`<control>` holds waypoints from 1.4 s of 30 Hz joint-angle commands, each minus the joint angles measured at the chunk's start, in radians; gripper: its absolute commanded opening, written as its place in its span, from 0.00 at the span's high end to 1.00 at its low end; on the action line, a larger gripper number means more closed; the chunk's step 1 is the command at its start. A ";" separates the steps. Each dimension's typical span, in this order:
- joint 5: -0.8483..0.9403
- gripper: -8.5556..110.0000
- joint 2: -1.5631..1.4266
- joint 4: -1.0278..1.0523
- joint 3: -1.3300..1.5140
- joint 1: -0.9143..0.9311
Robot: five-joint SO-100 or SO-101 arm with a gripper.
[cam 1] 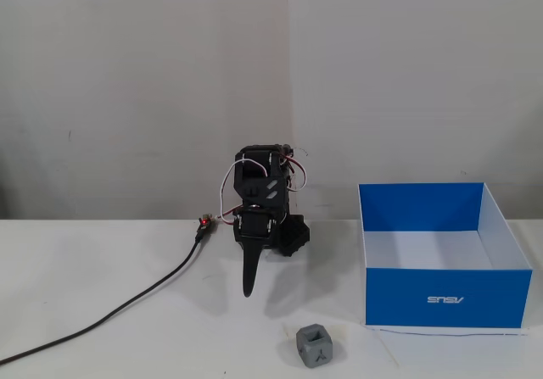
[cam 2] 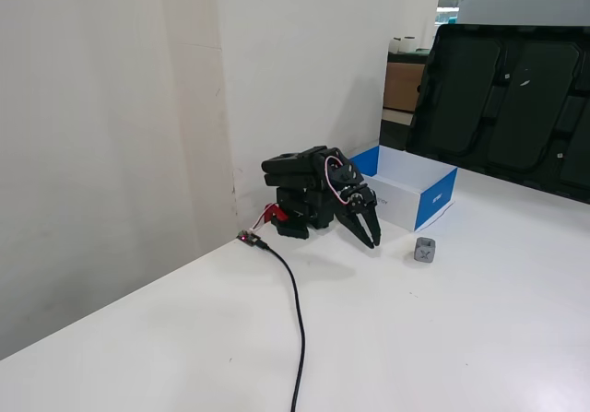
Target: Pick the gray block and keep it in the box.
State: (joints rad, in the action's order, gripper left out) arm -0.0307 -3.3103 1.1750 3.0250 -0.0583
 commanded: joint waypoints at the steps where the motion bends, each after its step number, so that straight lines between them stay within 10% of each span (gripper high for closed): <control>1: -0.008 0.93 -0.118 0.005 -0.002 0.011; 31: -0.017 0.93 -0.100 -0.002 -0.066 -0.043; 42: -0.069 0.93 0.324 -0.161 -0.275 -0.153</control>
State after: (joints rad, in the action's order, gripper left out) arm -0.0828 -3.1293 1.0646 2.8916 -0.1871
